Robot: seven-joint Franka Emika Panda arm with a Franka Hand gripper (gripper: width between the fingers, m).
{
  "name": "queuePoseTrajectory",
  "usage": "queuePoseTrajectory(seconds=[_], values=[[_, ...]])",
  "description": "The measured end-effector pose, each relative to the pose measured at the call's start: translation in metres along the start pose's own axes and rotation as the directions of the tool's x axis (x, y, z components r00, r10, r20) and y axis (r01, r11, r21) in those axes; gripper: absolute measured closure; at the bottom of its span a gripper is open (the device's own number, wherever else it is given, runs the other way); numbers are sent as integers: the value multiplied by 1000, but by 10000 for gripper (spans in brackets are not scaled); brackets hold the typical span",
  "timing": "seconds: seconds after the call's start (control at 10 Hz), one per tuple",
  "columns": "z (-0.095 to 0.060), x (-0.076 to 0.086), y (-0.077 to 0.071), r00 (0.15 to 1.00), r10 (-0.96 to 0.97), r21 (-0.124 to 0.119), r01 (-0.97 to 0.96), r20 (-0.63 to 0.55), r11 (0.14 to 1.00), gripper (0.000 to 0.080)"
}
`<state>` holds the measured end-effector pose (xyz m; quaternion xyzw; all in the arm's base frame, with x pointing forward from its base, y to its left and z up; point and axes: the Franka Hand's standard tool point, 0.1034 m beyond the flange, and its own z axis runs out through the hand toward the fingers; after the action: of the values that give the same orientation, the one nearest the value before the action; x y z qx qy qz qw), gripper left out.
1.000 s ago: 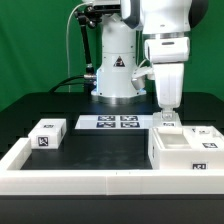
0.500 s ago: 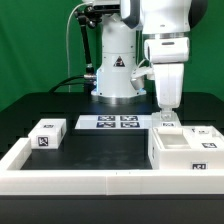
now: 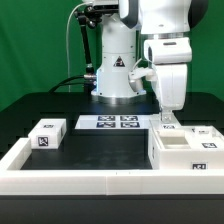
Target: Assemble cabinet
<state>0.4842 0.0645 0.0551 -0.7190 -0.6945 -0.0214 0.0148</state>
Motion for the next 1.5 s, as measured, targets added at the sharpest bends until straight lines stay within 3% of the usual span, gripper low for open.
queuePoseTrajectory(seconds=[0.2,0.5,1.1,1.2,1.5], values=[[0,0,5,1000,2,1,-2,-1,1000,728],[-1,0,25,1000,11,-13,-11,-7,1000,728],[-1,-2,26,1000,3,-10,-3,-6,1000,728],[-1,-5,38,1000,-11,2,11,-3,1000,728],[-1,-5,66,1000,-15,-6,15,-11,1000,728]])
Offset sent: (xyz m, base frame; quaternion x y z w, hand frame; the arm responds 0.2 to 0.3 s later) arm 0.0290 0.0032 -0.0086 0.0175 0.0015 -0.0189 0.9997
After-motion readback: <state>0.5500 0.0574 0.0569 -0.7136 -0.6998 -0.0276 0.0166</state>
